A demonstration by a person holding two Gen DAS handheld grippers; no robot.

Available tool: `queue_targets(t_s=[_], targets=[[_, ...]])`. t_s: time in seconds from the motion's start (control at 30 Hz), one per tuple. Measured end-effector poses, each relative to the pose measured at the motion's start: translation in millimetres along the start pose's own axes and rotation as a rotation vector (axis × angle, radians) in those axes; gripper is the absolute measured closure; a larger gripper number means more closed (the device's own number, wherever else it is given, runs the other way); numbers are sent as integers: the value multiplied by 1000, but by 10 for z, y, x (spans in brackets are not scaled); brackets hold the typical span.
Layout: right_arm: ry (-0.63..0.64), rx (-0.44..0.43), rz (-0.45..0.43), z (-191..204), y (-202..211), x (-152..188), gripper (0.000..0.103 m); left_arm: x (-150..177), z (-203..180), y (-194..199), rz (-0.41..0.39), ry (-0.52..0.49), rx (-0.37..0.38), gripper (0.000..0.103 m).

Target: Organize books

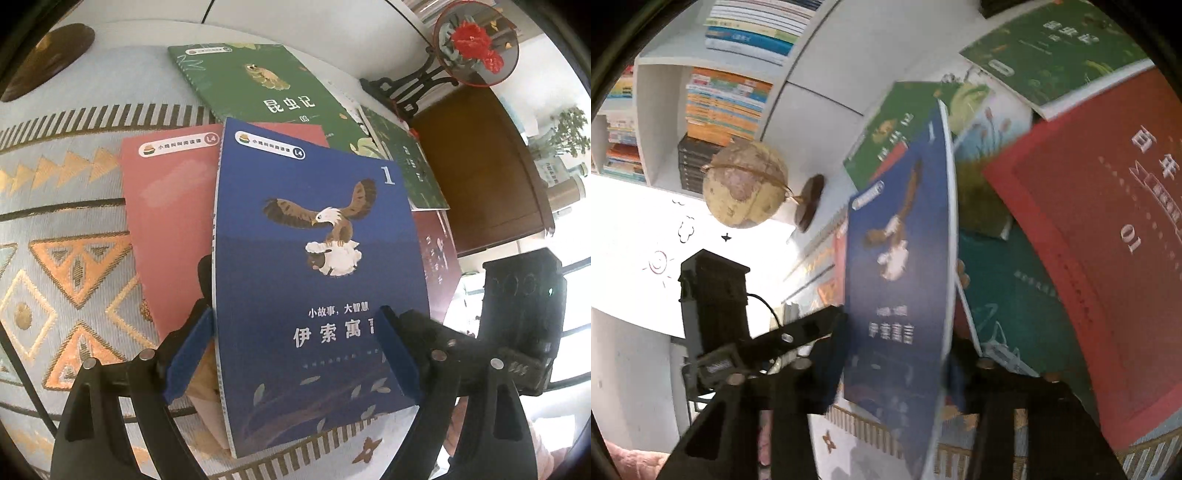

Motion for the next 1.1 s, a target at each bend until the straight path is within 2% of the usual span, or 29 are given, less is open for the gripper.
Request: queue_targets(t_s=[0.03, 0.1, 0.13, 0.23, 0.37, 0.57, 0.63, 0.73, 0.9, 1.1], targets=[[18, 17, 3, 6, 0, 17, 70, -4, 1, 8, -1, 4, 3, 17], [51, 46, -4, 37, 26, 28, 87, -9, -12, 55, -14, 8, 20, 17], [82, 76, -11, 80, 45, 26, 88, -12, -30, 96, -26, 8, 32, 17], [169, 121, -14, 230, 80, 32, 88, -22, -103, 177, -50, -28, 16, 17], [249, 145, -13, 404, 104, 54, 88, -52, -174, 229, -42, -90, -19, 17], [315, 194, -7, 506, 79, 93, 88, -55, -234, 284, -40, -132, -44, 18], [382, 234, -2, 593, 64, 132, 88, -20, -305, 284, -45, -188, -95, 18], [405, 242, -3, 660, 66, 147, 88, 27, -340, 265, -36, -246, -141, 18], [419, 248, -12, 708, 101, 155, 88, 42, -314, 358, -44, -232, -113, 18], [448, 251, -23, 854, 132, 172, 88, 37, -342, 531, -79, -245, -117, 18]])
Point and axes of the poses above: each gripper's, at about its wrist camera, not at the fingertips, and y roughly against the way its jaws point, z to its left, x to its underside, the point moved 2 cm from there along -y, roughly the way its jaws point, and after that the axes turned 8 degrees about -z, right-handed, at the moved point
